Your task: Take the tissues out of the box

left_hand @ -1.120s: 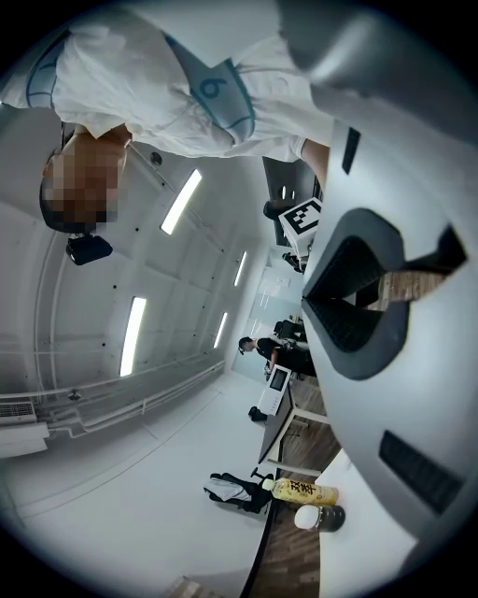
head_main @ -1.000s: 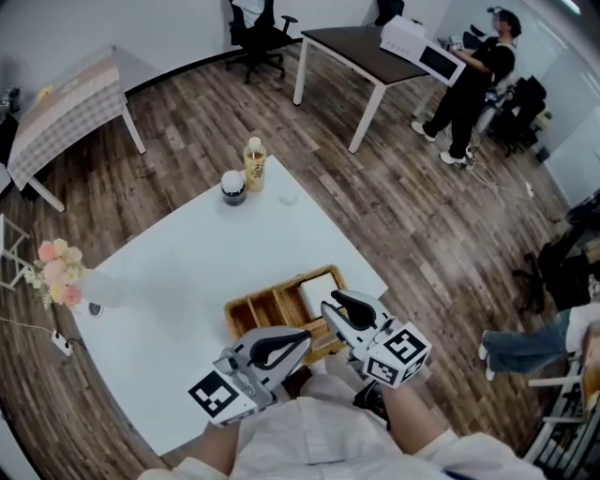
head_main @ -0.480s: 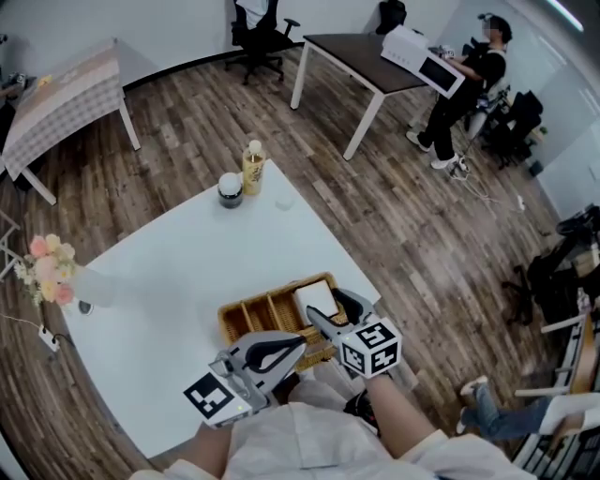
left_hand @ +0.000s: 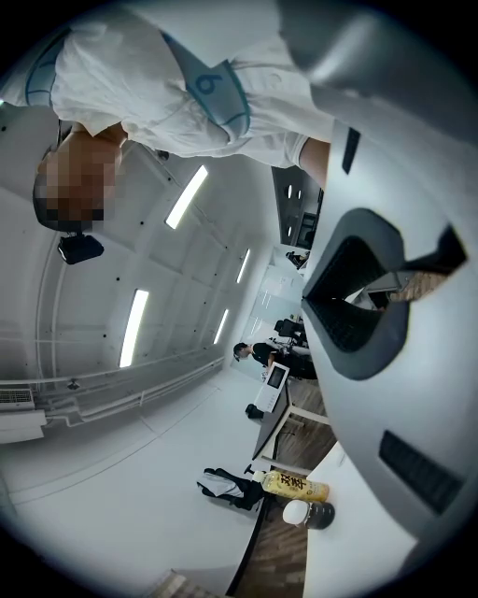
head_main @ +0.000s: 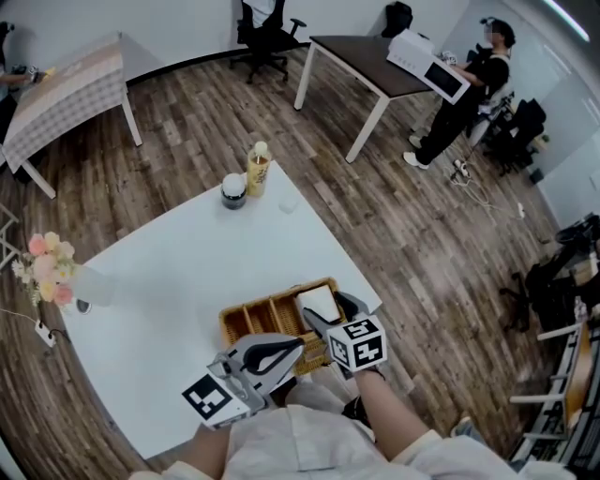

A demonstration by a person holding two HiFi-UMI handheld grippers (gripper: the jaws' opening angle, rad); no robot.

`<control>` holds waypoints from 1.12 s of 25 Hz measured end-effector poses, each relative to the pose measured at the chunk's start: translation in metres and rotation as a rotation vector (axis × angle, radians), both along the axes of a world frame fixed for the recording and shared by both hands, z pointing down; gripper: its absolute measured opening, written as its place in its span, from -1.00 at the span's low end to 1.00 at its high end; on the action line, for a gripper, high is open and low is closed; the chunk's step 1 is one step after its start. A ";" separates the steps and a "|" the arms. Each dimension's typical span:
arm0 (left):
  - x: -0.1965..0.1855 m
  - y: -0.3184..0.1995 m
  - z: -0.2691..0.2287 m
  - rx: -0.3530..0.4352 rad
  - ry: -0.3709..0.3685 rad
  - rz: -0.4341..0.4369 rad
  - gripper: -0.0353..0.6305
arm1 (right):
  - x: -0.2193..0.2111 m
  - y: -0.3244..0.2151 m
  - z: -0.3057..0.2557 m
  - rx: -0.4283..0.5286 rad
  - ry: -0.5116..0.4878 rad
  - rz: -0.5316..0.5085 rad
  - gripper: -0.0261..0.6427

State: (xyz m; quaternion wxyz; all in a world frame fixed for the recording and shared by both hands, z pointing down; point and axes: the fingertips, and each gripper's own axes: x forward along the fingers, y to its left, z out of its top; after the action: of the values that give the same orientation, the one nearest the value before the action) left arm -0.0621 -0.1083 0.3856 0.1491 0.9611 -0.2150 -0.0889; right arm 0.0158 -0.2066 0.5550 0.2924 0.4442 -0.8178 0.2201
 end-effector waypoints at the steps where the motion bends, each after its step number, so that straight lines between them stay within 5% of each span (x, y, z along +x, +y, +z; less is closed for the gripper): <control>1: -0.001 -0.002 0.000 -0.002 0.003 -0.004 -0.89 | 0.000 -0.001 0.004 -0.013 0.011 0.002 0.09; 18: -0.022 -0.022 0.010 -0.019 0.018 -0.037 -0.89 | 0.002 -0.003 0.062 -0.225 0.255 0.012 0.16; 28: -0.027 -0.024 0.011 -0.026 0.026 -0.026 -0.89 | 0.010 -0.003 0.086 -0.368 0.302 0.061 0.19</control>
State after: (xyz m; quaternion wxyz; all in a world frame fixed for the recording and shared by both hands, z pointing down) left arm -0.0888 -0.1324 0.3971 0.1631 0.9549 -0.2268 -0.1003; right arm 0.0257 -0.2092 0.6406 0.4807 0.4360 -0.6969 0.3051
